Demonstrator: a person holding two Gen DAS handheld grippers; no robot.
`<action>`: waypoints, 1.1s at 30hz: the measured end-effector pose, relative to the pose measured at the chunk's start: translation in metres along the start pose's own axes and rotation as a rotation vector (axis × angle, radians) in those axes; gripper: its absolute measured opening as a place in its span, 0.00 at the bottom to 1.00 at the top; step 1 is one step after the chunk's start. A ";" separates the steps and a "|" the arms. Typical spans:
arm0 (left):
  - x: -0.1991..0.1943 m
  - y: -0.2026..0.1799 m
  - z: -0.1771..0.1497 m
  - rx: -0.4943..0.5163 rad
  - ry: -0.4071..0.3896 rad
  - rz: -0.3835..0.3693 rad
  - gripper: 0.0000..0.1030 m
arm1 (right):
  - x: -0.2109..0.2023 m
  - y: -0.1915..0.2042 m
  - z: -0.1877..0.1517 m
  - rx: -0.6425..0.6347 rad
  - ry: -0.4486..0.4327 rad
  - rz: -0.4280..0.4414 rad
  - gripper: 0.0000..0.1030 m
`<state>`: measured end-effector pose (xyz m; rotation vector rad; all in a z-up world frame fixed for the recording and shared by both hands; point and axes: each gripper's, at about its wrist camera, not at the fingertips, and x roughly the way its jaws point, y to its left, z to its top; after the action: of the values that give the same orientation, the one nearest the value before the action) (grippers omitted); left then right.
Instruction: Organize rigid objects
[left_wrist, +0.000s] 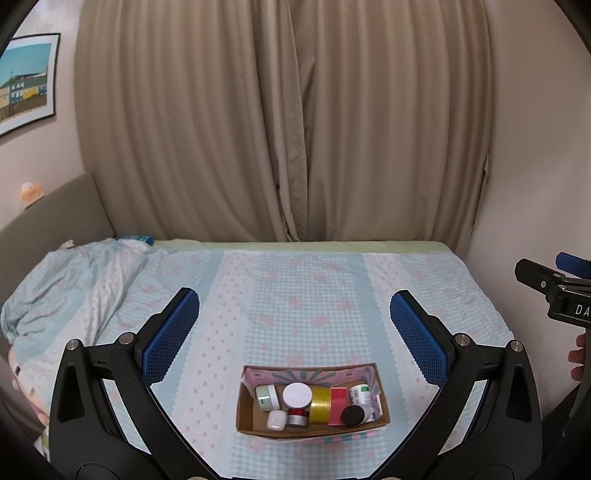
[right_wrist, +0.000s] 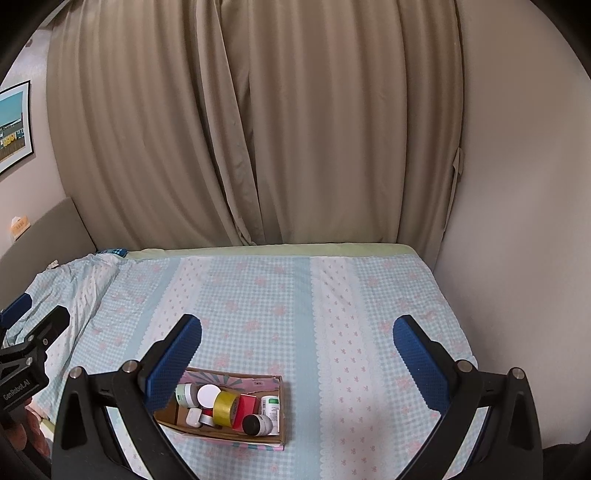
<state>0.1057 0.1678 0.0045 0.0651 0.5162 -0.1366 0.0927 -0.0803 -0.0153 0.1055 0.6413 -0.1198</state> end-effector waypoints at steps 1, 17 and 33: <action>-0.001 -0.001 0.000 0.003 -0.001 0.001 1.00 | 0.000 0.000 0.000 0.000 0.000 0.000 1.00; 0.001 0.003 0.001 -0.008 -0.004 0.016 1.00 | -0.002 0.003 0.001 -0.006 -0.011 -0.005 1.00; -0.003 0.002 -0.001 -0.011 -0.026 0.046 1.00 | -0.002 0.004 0.002 -0.005 -0.010 -0.004 1.00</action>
<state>0.1030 0.1701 0.0056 0.0639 0.4888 -0.0897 0.0927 -0.0764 -0.0125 0.0985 0.6319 -0.1227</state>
